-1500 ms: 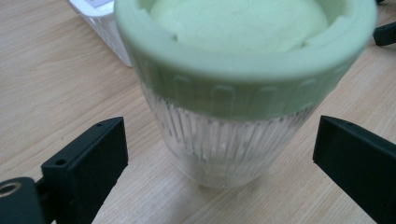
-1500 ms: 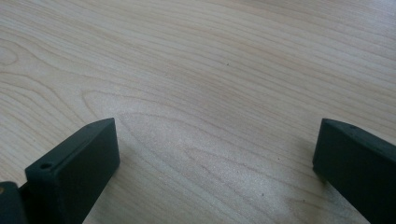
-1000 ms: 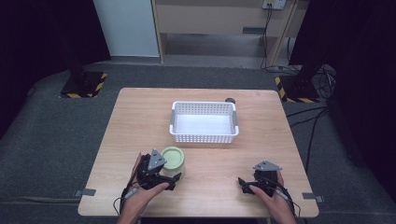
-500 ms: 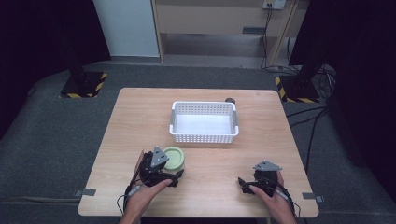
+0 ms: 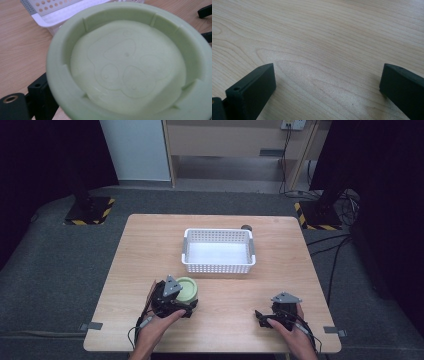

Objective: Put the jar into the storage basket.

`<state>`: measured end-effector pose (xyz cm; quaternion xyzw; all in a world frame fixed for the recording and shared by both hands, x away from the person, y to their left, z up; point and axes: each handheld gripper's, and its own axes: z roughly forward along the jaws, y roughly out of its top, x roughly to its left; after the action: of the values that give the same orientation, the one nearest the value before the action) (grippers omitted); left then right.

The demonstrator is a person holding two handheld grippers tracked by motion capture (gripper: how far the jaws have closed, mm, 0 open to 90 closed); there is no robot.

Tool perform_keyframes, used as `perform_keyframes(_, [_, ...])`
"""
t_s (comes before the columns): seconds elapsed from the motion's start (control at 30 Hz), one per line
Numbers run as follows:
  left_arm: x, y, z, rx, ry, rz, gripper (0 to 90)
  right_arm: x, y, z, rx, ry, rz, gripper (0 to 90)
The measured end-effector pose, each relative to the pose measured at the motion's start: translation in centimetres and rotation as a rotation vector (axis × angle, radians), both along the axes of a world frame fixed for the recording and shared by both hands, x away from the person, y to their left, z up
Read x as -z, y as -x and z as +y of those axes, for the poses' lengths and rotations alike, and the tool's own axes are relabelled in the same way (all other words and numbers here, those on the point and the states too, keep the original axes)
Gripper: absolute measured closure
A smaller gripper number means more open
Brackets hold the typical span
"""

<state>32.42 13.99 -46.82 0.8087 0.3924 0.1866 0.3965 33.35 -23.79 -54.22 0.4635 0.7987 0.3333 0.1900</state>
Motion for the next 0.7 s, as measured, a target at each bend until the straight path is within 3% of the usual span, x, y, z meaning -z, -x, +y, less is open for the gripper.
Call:
perform_keyframes(0.5, [0.0, 0.0, -0.4, -0.031, 0.015, -0.012, 10.0, 0.0, 0.0, 0.0, 0.000, 0.000, 0.000, 0.4])
perform_keyframes(0.57, [-0.5, 0.2, -0.5, -0.030, 0.011, -0.033, 10.0, 0.0, 0.0, 0.0, 0.000, 0.000, 0.000, 0.3])
perform_keyframes(0.7, [-1.3, 0.2, -0.5, -0.026, 0.000, -0.036, 10.0, 0.0, 0.0, 0.0, 0.000, 0.000, 0.000, 0.4])
